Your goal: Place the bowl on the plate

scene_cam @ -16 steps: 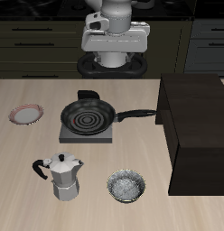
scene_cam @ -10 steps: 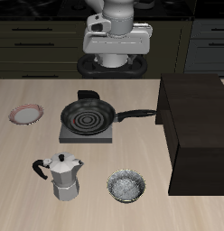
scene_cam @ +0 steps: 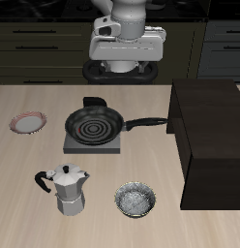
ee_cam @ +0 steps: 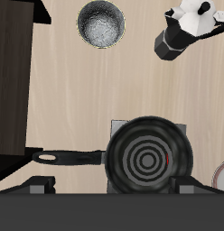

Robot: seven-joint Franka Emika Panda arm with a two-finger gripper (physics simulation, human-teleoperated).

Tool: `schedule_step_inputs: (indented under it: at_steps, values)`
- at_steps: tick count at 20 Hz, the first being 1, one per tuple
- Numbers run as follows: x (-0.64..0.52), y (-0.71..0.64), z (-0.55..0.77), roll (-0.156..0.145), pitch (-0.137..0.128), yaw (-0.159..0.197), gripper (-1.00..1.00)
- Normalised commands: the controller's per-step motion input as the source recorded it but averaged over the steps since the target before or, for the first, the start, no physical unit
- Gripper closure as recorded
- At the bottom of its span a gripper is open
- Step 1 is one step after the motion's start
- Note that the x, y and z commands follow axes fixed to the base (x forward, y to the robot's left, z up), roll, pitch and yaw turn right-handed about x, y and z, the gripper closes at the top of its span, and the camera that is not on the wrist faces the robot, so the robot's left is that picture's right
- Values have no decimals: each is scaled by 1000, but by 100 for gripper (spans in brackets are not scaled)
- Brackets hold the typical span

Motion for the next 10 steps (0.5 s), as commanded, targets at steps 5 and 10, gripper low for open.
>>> schedule_step_inputs:
  at_steps: [5, 10]
  values:
    - [251, 0, 9, -6, -2, 8, -100]
    - [237, -65, -52, -26, 7, 6, -100]
